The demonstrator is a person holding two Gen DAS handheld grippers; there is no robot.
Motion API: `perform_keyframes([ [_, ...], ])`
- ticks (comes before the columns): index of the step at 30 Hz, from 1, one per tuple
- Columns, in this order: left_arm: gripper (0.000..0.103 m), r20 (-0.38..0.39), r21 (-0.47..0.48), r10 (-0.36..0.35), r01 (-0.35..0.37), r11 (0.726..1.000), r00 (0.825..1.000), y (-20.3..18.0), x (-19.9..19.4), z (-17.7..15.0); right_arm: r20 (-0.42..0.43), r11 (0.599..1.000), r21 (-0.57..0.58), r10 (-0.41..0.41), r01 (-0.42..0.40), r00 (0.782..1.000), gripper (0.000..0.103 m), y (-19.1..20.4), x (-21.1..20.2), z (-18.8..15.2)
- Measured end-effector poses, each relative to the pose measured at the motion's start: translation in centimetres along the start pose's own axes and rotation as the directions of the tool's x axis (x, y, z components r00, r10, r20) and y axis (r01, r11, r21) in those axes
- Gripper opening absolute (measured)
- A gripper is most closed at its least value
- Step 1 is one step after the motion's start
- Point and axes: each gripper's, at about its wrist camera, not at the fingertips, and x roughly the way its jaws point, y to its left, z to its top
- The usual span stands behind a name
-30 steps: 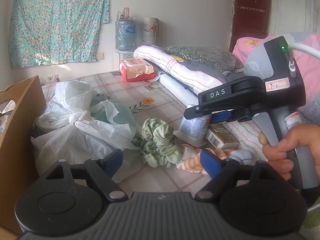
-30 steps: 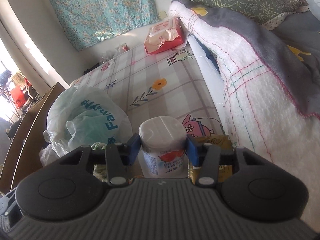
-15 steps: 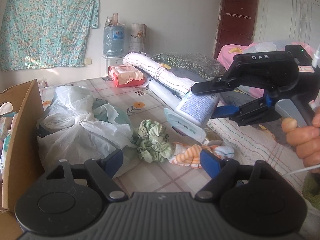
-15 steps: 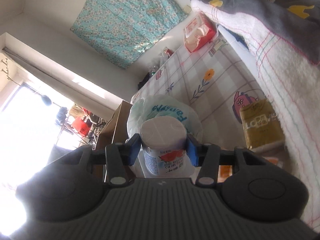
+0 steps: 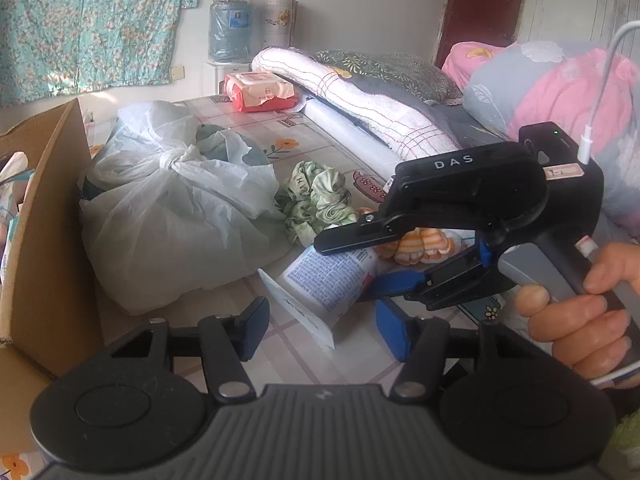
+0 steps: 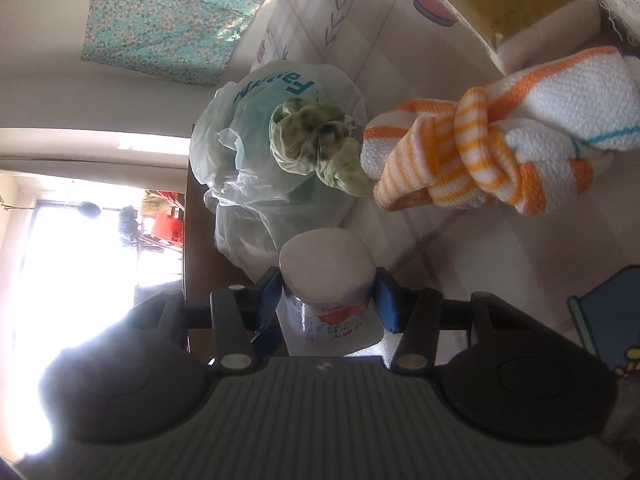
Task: Organize soft objects
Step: 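Lift the yogurt cup with the right gripper toward the left gripper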
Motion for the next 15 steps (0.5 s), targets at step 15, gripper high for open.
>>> perform_keyframes([
  [15,0.057,-0.060,-0.030,-0.002,0.000,1.000,0.998,1.1,0.8,-1.2,0.167,0.879,-0.386,-0.233,0.281,0.958,0.082,6.4,-1.9,-1.3],
])
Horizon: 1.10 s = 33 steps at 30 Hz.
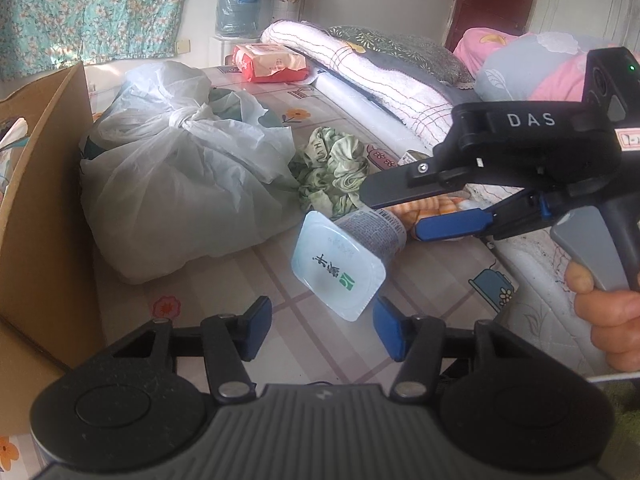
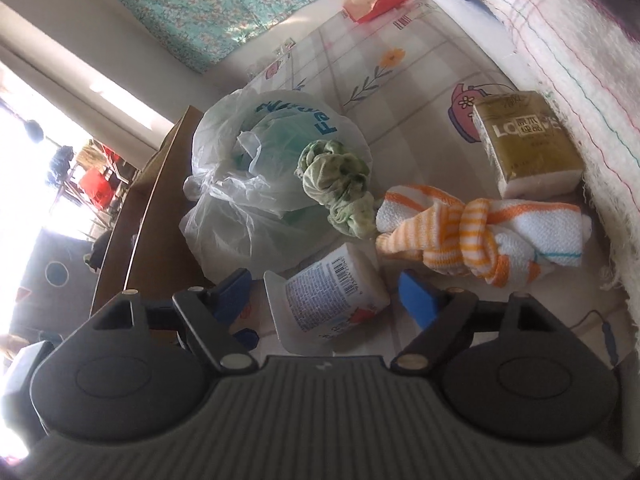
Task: Organize soft objects
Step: 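Lift the yogurt cup with the right gripper toward the left gripper, then grasp the yogurt cup with the left gripper while the right gripper holds its lid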
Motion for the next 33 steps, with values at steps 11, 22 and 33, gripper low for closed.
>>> perform_keyframes([
  [11,0.057,-0.023,-0.011,0.010,-0.010,1.000,1.000,0.7,-0.1,-0.6,-0.017,0.960,-0.234,-0.160,0.151,0.987,0.073,2.9,3.1,-0.9],
  [22,0.058,-0.007,-0.013,0.005,-0.005,1.000,1.000,0.7,-0.3,-0.4,-0.048,0.935,0.301,0.212,-0.188,0.976,0.068,-4.5,3.1,-0.5],
  [33,0.059,0.016,0.014,-0.004,0.004,1.000,1.000,0.2,-0.2,0.5,0.004,0.925,0.354,0.147,-0.139,0.989,0.067,-7.0,0.3,-0.8],
])
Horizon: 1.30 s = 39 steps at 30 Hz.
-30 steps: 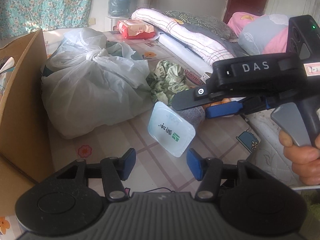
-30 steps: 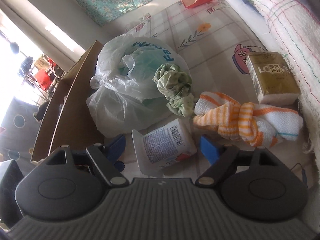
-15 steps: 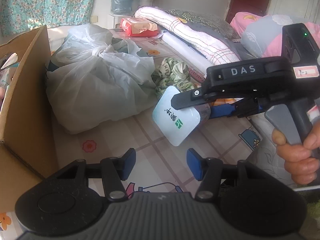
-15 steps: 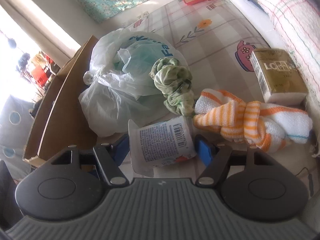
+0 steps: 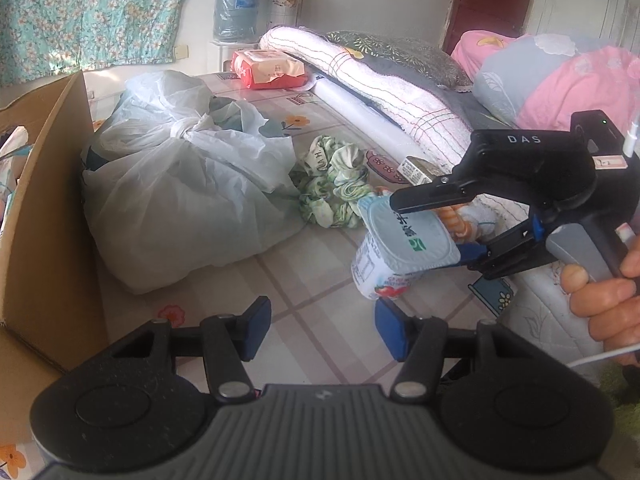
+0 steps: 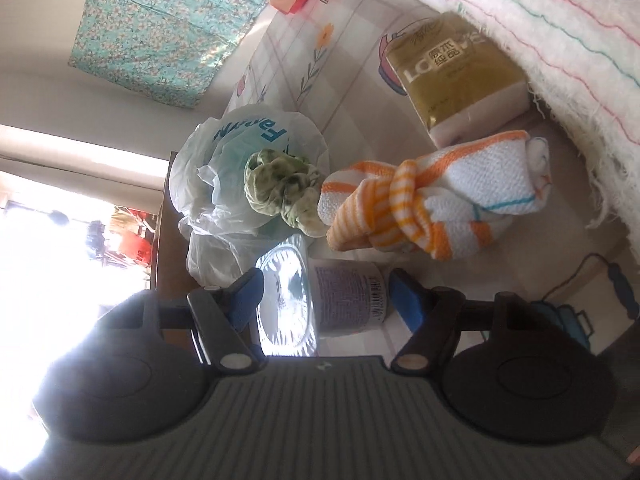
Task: Organize soft objects
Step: 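Grasp the yogurt cup with the left gripper while the right gripper holds its lid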
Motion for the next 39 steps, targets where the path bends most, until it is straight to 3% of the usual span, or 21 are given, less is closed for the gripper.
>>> perform_keyframes([
  [5,0.059,0.003,0.048,-0.027,0.027,0.998,1.000,-1.3,0.6,0.6,0.036,1.000,-0.017,0.004,-0.004,0.999,0.053,-0.3,-1.3,-0.3],
  [11,0.059,0.002,0.141,-0.040,0.039,0.989,0.999,-3.5,1.8,1.0,0.034,0.999,-0.004,0.040,-0.040,0.999,0.044,-0.9,-1.6,-0.7],
  [25,0.059,-0.036,0.208,-0.061,0.067,0.976,0.997,-5.2,4.7,2.2,-0.004,0.996,-0.001,0.090,-0.090,0.996,0.034,-1.9,-1.4,0.2],
  [30,0.059,-0.046,0.201,-0.097,0.104,0.974,0.994,-4.8,5.0,2.7,-0.027,0.995,-0.021,0.094,-0.094,0.995,0.034,-1.8,-1.2,0.7],
  [39,0.058,-0.031,0.174,-0.106,0.109,0.979,0.994,-4.5,5.2,2.9,-0.031,0.994,-0.020,0.108,-0.108,0.994,0.032,-1.9,-1.1,1.1],
])
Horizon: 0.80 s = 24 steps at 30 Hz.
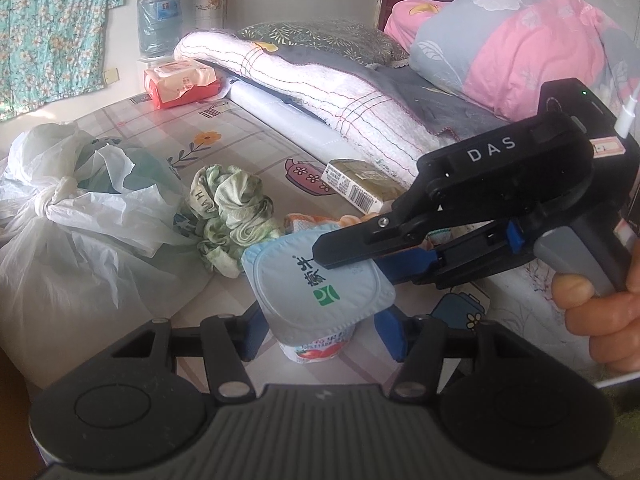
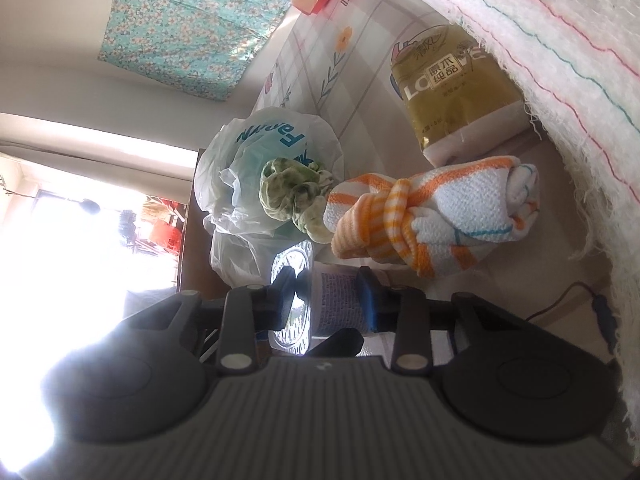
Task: Organize soft objects
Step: 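Grasp the yogurt cup with the left gripper while the right gripper holds its lid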
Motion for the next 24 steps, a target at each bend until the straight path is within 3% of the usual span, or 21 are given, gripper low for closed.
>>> perform_keyframes([
  [10,0.058,0.020,-0.005,0.009,-0.009,1.000,1.000,0.6,0.4,0.2,0.020,1.000,-0.021,-0.005,0.005,1.000,0.025,0.9,-0.1,0.2],
  [24,0.059,0.081,-0.069,0.008,-0.002,0.998,0.997,1.5,-0.8,0.3,0.041,0.998,-0.046,0.038,-0.036,0.998,0.026,2.4,-0.3,0.4],
])
